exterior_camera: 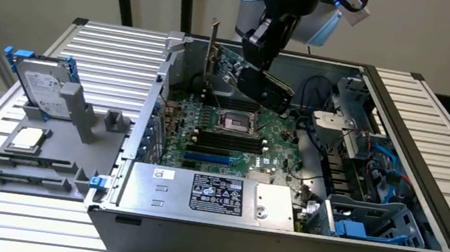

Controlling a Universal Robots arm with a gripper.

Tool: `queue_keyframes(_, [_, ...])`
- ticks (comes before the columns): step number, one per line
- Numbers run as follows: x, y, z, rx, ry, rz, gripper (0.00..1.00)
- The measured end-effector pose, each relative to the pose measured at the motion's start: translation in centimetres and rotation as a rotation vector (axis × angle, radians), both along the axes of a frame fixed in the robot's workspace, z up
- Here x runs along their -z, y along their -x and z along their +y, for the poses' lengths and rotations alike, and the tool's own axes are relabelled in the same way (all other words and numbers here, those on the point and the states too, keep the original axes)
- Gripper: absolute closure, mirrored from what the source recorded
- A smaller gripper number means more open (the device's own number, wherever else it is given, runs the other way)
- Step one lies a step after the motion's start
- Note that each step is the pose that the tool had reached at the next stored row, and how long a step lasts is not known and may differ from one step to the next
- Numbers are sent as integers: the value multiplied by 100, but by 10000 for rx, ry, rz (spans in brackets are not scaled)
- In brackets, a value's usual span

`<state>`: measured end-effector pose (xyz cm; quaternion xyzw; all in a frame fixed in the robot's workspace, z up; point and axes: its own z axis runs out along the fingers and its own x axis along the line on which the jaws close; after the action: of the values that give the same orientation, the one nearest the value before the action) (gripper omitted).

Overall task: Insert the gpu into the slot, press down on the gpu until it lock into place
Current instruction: 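Insert the gpu into the slot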

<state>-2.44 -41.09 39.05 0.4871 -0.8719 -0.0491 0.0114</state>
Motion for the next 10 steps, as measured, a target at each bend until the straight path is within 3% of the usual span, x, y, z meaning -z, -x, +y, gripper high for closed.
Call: queue_keyframes(10, [48, 0, 0, -1832, -18, -1, 74])
